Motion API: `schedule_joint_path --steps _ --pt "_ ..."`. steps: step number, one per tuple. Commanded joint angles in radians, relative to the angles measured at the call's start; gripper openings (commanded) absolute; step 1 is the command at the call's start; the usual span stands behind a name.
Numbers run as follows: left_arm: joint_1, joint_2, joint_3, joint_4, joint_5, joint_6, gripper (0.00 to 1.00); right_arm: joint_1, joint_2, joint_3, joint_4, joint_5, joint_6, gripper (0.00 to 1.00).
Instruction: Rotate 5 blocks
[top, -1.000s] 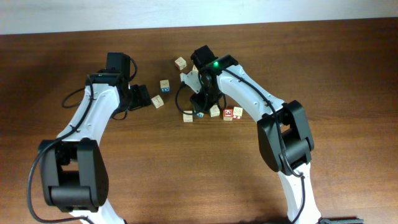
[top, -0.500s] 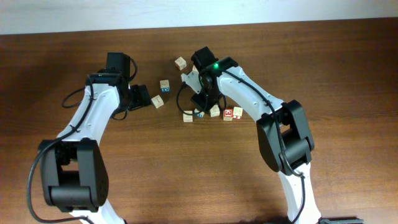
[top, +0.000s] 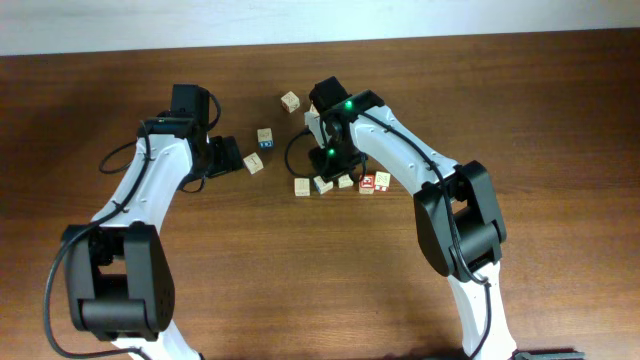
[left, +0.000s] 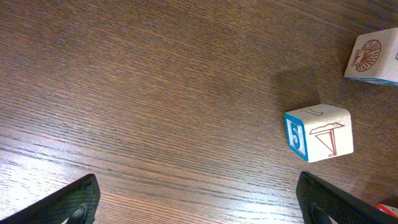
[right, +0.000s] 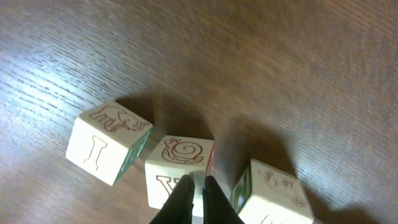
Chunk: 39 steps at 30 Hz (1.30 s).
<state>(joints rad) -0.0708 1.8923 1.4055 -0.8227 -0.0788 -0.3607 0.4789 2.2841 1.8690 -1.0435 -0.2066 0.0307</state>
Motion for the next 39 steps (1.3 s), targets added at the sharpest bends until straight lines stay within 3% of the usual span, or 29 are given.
schedule_joint_path --steps 1,7,16,22,39 --pt "0.002 0.005 0.018 -0.001 0.003 -0.013 0.99 -0.003 0.013 -0.020 -0.039 0.019 0.158 0.08" --pt "0.002 0.005 0.018 -0.001 0.003 -0.013 0.99 -0.002 0.013 -0.020 -0.042 0.015 0.365 0.08" --pt "0.002 0.005 0.018 -0.001 0.003 -0.013 0.99 -0.002 0.013 -0.020 -0.041 0.016 0.504 0.08" --pt "0.002 0.005 0.018 -0.001 0.003 -0.013 0.99 -0.002 0.013 -0.020 -0.014 0.015 0.555 0.08" --pt "0.002 0.005 0.018 -0.001 0.003 -0.013 0.99 0.046 0.013 -0.020 0.003 0.024 0.527 0.08"
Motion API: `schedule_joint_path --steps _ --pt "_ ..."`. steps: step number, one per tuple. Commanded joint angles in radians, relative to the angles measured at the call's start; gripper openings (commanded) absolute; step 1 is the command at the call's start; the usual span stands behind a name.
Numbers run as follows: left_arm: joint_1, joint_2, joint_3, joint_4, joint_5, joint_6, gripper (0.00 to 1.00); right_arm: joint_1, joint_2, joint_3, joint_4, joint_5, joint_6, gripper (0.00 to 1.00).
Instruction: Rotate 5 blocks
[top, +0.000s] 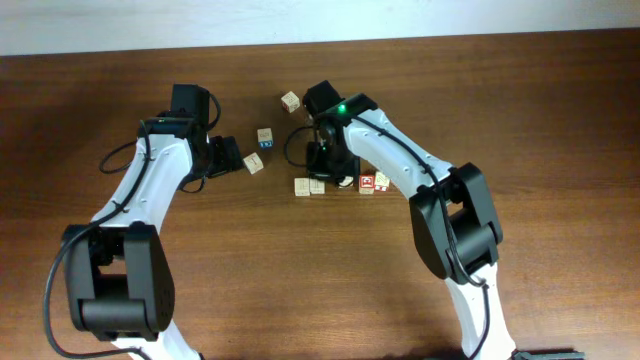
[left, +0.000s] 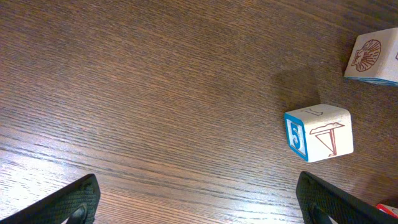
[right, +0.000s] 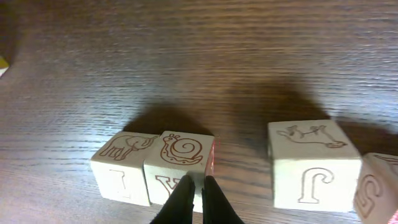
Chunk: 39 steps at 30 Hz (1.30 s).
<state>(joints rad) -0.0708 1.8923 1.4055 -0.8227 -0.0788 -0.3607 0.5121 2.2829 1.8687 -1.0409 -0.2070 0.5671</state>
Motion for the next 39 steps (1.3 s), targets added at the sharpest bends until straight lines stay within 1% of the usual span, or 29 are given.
schedule_joint_path --steps 1,6,7,8,9,10,15,20,23,25,27,28,29,31,34,39 --pt "0.002 0.005 0.018 -0.001 0.003 -0.013 0.99 0.013 0.014 -0.019 0.001 0.024 -0.010 0.08" --pt "0.002 0.005 0.018 -0.001 0.003 -0.013 0.99 0.013 0.014 -0.019 0.000 0.024 -0.013 0.09" --pt "0.002 0.005 0.018 -0.001 0.003 -0.013 0.99 0.013 0.014 -0.019 0.000 0.024 -0.022 0.21" --pt "0.002 0.005 0.018 -0.001 0.003 -0.013 0.99 0.013 0.014 -0.019 0.001 0.024 -0.040 0.28" --pt "0.002 0.005 0.018 -0.001 0.003 -0.013 0.99 0.013 0.014 -0.019 0.000 0.027 -0.060 0.40" --pt "0.002 0.005 0.019 -0.001 0.003 -0.013 0.99 0.011 0.014 -0.019 0.000 0.028 -0.066 0.45" --pt "0.002 0.005 0.018 -0.001 0.003 -0.013 0.99 -0.006 0.013 0.005 -0.024 0.036 -0.094 0.46" --pt "0.002 0.005 0.018 -0.001 0.003 -0.013 0.99 -0.031 0.012 0.094 -0.101 0.055 -0.149 0.46" --pt "0.002 0.005 0.018 -0.001 0.003 -0.013 0.99 -0.049 0.012 0.154 -0.182 0.146 -0.149 0.46" --pt "0.002 0.005 0.019 -0.001 0.003 -0.013 0.99 -0.062 0.012 0.164 -0.217 0.194 -0.149 0.46" --pt "0.002 0.005 0.018 -0.001 0.003 -0.013 0.99 -0.074 0.013 0.162 -0.228 0.193 -0.149 0.45" --pt "0.002 0.005 0.018 -0.001 0.003 -0.013 0.99 -0.076 0.013 0.159 -0.226 0.194 -0.151 0.41" --pt "0.002 0.005 0.018 -0.001 0.003 -0.013 0.99 -0.076 0.013 0.153 -0.215 0.194 -0.171 0.33" --pt "0.002 0.005 0.019 -0.001 0.003 -0.013 0.99 -0.076 0.013 0.134 -0.181 0.200 -0.214 0.09" --pt "0.002 0.005 0.018 -0.001 0.003 -0.013 0.99 -0.068 0.013 0.090 -0.124 0.201 -0.326 0.05" --pt "0.002 0.005 0.018 -0.001 0.003 -0.013 0.99 -0.069 0.014 0.045 -0.106 0.274 -0.335 0.05"
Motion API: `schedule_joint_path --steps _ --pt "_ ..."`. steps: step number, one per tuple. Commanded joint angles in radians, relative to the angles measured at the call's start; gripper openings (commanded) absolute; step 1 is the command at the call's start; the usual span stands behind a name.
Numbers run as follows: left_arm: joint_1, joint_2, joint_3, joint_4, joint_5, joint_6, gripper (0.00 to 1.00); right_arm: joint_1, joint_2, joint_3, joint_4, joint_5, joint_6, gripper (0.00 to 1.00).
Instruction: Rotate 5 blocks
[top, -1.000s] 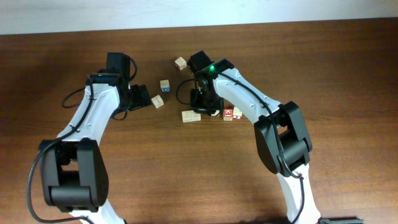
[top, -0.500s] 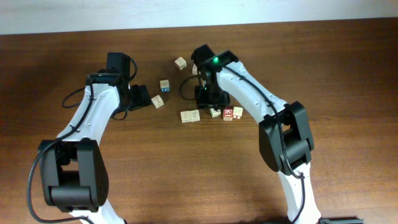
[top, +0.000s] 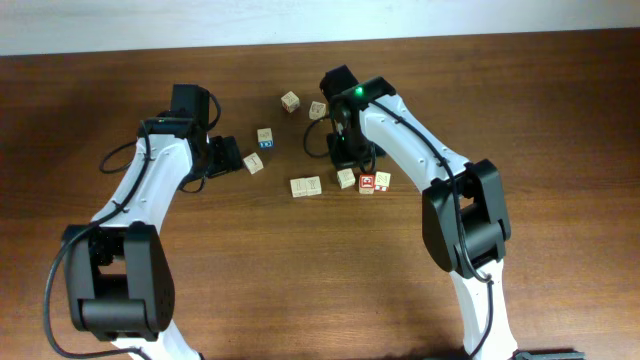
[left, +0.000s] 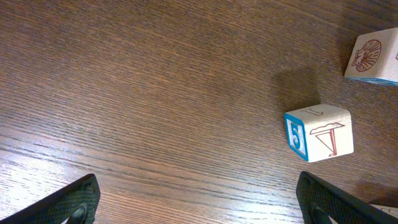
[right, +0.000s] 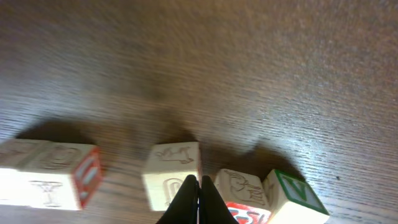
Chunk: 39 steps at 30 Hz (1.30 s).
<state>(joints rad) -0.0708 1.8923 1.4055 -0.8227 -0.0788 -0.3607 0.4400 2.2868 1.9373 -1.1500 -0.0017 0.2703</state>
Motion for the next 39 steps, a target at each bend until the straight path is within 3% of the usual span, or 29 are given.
schedule_joint_path --steps 1,29,39 --pt "0.002 0.005 0.019 -0.001 0.003 -0.013 0.99 0.004 0.010 -0.028 0.005 0.083 -0.038 0.05" --pt "0.002 0.005 0.018 -0.001 0.003 -0.013 0.99 0.060 0.010 -0.115 0.111 -0.100 -0.026 0.04" --pt "0.002 0.005 0.018 -0.001 0.003 -0.013 0.99 0.072 0.010 -0.115 0.113 -0.104 0.064 0.04"
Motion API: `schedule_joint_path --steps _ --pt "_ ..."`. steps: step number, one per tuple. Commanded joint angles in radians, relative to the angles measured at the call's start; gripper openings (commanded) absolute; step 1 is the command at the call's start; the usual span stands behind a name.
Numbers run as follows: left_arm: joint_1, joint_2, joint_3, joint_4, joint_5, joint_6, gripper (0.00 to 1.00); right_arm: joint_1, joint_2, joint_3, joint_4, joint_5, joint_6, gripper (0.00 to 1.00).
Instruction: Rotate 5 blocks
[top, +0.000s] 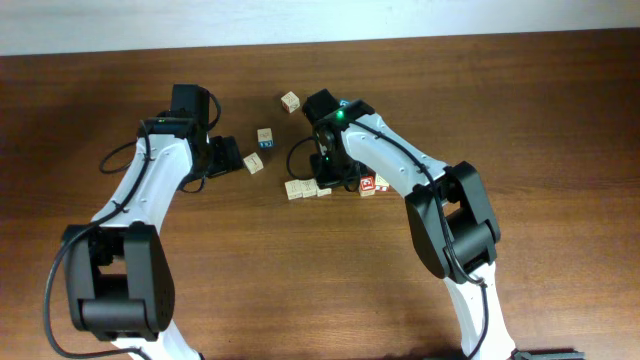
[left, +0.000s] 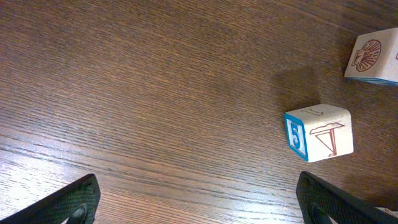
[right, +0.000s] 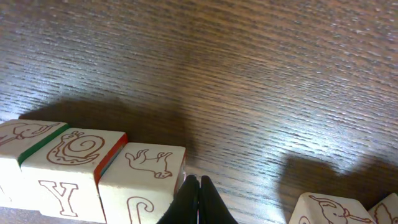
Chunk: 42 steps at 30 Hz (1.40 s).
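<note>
Three pale wooden blocks stand in a row: an elephant block (right: 22, 140), a snail block with a Y (right: 78, 163) and a J block (right: 142, 182) (top: 323, 188). My right gripper (right: 198, 186) (top: 331, 176) is shut, and its tips rest against the J block's right side. Another animal block (right: 323, 208) lies apart at the right. My left gripper (left: 199, 208) (top: 226, 155) hangs open over bare wood, to the left of a block with a blue 5 (left: 319, 132) and a shell block (left: 373, 56).
A red block (top: 367, 184) and a pale one (top: 382, 179) lie just right of the row. Single blocks sit at the back (top: 290, 101) and near the left gripper (top: 265, 135), (top: 254, 162). The brown table (top: 520, 120) stretches out on all sides.
The J block stood apart to the right of the elephant and snail pair; now it sits flush against the snail block. My shut right gripper has moved left with it. The left arm is unchanged.
First my shut right gripper was at the snail block, which lay askew between two others. Then the snail block stood flush with the elephant block. Then the gripper was at the separate J block, which now closes up the row of three. The left arm has stayed still throughout.
</note>
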<state>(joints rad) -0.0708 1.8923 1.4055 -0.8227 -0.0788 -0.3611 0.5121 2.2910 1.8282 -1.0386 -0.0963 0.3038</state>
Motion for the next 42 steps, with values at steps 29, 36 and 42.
schedule_joint_path --steps 29,36,42 --pt "0.002 0.005 0.018 -0.001 0.003 -0.013 0.99 0.033 0.006 -0.002 -0.111 -0.076 0.019 0.07" --pt "0.002 0.005 0.019 -0.001 0.003 -0.013 0.99 0.033 0.006 -0.002 -0.089 -0.076 0.019 0.07" --pt "0.002 0.005 0.018 -0.001 0.003 -0.013 0.99 0.033 0.006 -0.002 -0.076 -0.077 0.019 0.06"
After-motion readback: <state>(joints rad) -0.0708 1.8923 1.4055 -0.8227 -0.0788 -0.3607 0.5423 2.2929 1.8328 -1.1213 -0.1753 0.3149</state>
